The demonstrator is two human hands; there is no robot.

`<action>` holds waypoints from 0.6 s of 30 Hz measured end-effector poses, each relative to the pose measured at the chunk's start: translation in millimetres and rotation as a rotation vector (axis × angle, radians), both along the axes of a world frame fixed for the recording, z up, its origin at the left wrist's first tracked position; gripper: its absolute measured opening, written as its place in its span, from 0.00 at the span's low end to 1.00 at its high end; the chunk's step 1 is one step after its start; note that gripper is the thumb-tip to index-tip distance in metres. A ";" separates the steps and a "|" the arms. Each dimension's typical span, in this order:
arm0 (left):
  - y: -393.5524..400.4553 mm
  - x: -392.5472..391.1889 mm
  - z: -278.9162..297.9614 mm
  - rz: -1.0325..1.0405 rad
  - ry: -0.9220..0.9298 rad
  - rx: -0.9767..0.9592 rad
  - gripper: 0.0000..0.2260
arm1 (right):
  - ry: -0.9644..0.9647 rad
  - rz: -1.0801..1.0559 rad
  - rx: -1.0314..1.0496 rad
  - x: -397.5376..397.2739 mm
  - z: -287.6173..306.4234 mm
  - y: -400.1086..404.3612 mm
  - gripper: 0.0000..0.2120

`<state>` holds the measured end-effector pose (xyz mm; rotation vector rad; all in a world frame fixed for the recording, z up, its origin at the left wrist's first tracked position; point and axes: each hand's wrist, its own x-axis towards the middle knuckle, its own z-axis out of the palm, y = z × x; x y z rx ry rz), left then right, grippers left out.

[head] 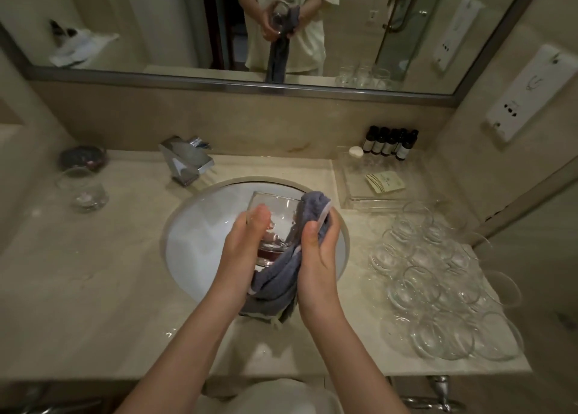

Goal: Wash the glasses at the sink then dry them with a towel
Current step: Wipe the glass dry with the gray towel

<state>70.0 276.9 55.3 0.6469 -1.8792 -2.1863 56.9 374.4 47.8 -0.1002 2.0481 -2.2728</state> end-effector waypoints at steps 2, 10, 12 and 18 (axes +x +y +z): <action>-7.2 6.1 -1.1 0.067 0.023 0.038 0.27 | 0.048 0.032 0.009 2.0 4.8 -8.8 0.16; -49.8 27.6 -0.3 0.096 0.037 0.145 0.24 | 0.060 0.117 -0.022 16.3 12.8 -56.1 0.14; -59.6 30.3 3.7 0.080 0.025 0.139 0.23 | -0.007 0.148 -0.057 11.6 13.8 -62.2 0.14; -82.8 33.1 12.4 0.071 -0.024 0.008 0.26 | -0.111 0.179 -0.019 16.2 11.4 -78.5 0.27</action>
